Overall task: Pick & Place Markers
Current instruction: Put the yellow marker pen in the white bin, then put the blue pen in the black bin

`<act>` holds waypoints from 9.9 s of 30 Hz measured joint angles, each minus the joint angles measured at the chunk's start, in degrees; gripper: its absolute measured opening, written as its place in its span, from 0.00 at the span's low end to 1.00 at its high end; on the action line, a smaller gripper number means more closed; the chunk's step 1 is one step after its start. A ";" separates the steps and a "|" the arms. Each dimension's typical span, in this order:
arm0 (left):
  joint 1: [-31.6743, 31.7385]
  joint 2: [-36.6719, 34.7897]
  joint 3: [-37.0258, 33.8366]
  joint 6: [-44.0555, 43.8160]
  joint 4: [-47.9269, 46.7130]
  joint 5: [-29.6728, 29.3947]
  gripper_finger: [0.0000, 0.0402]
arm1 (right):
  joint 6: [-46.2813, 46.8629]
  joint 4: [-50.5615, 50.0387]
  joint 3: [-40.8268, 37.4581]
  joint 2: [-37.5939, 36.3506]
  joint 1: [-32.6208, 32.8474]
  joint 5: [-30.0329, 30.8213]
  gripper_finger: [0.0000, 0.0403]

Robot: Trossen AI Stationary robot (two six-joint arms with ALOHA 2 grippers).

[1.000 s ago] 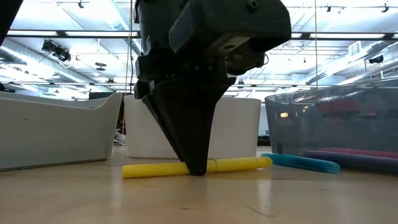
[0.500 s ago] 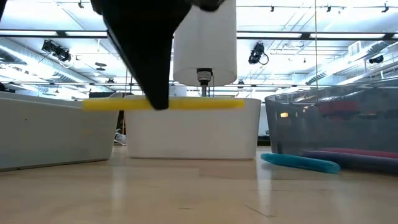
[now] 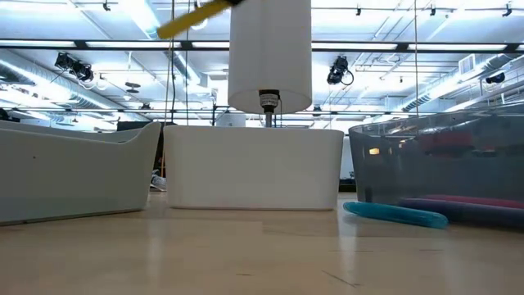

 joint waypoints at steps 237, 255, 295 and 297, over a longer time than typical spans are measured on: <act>15.27 -37.44 -58.07 29.03 58.49 37.79 0.41 | 14.31 -20.23 13.12 1.66 -5.74 -0.79 0.50; 16.21 -11.21 -26.60 39.21 44.41 36.50 0.41 | 3.57 -11.20 12.97 1.51 10.53 9.41 0.50; 18.74 -31.01 -50.68 36.32 55.39 41.75 0.41 | -3.35 -8.20 12.98 1.49 16.15 16.36 0.50; 19.86 -38.87 -60.10 37.44 65.02 41.84 0.41 | -3.47 -8.21 12.98 1.49 16.15 18.89 0.50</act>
